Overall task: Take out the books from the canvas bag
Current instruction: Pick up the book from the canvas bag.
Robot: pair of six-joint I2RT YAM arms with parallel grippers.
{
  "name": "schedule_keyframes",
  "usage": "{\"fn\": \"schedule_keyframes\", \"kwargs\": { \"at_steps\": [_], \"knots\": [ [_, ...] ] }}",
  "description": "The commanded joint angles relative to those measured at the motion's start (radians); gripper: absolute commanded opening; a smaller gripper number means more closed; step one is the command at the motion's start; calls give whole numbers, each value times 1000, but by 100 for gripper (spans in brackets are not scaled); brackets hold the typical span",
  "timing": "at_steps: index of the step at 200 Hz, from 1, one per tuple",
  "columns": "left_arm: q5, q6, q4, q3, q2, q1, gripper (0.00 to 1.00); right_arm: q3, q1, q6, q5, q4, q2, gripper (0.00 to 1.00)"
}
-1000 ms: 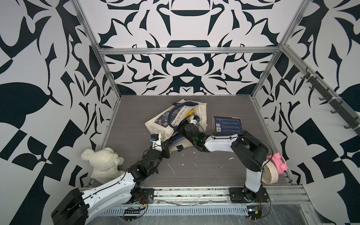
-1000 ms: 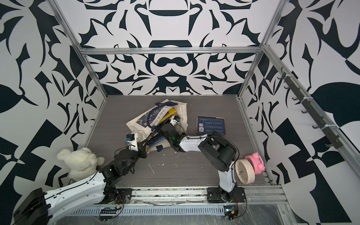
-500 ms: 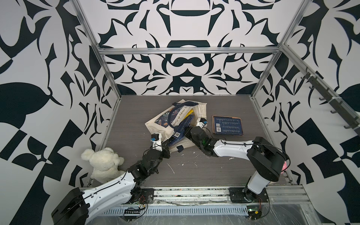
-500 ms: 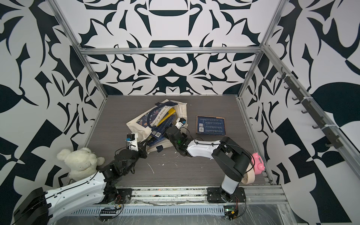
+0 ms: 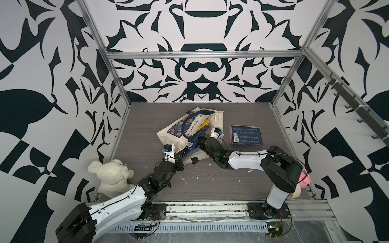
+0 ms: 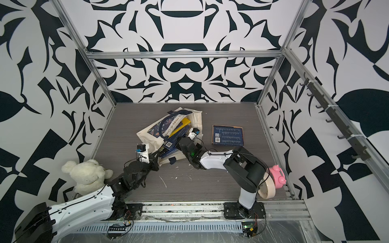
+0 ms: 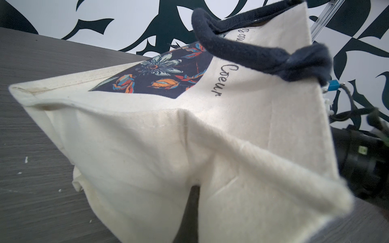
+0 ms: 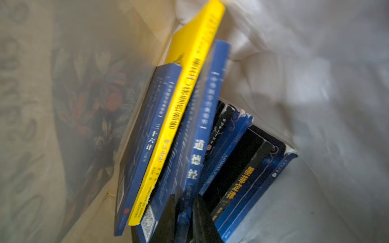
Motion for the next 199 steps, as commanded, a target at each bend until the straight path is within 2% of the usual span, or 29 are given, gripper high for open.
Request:
{"fn": "schedule_keyframes", "kwargs": {
  "at_steps": [1, 63, 144, 164, 185, 199],
  "knots": [
    [22, 7, 84, 18, -17, -6, 0, 40, 6, -28, -19, 88, 6, 22],
    [22, 7, 82, 18, -21, -8, 0, 65, 6, -13, -32, 127, 65, 26],
    [22, 7, 82, 18, -20, -7, 0, 74, 5, -11, -12, 217, 125, 36],
    [24, 7, 82, 19, -16, -7, 0, 78, 6, -19, -7, 230, 140, 31],
    [23, 7, 82, 18, -17, -8, 0, 63, 6, -20, 5, 254, 136, 13],
    [23, 7, 83, 18, -19, -7, 0, 51, 5, -28, 7, 257, 120, 7]
  ]
}}
